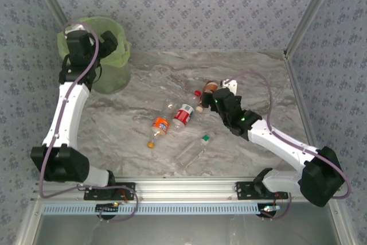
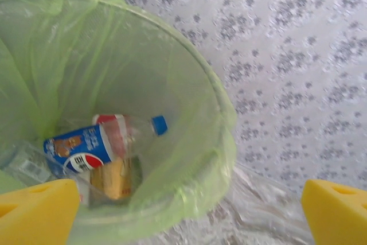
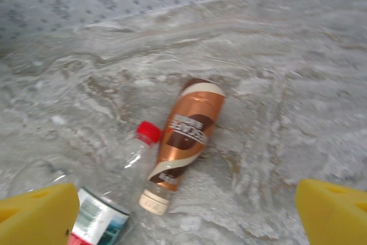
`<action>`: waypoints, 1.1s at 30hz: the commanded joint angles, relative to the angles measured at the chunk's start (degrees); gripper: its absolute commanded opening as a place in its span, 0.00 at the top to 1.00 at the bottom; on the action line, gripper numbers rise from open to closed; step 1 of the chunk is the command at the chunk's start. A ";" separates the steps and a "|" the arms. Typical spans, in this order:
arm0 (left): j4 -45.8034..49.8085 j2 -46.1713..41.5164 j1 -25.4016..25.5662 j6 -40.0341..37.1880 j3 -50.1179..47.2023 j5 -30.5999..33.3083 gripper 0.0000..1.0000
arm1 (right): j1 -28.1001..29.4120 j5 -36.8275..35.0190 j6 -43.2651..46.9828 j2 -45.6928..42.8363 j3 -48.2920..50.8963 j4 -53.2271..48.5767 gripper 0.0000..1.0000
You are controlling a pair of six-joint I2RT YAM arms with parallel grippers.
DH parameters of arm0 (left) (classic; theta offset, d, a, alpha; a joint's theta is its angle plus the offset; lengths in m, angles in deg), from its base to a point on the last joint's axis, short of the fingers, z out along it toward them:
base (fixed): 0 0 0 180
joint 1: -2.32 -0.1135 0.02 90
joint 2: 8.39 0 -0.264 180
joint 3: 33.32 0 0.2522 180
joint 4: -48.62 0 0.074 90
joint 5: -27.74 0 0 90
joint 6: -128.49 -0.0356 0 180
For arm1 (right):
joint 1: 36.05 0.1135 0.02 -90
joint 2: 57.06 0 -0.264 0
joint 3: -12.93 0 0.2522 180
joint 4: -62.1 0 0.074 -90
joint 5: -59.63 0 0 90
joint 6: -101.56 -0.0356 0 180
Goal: Put the plastic bottles in the bin
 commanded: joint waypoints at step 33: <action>6.98 -16.55 0.40 -3.32 -19.34 -7.09 0.01 | -18.14 29.00 -9.55 30.91 -24.55 -12.29 0.06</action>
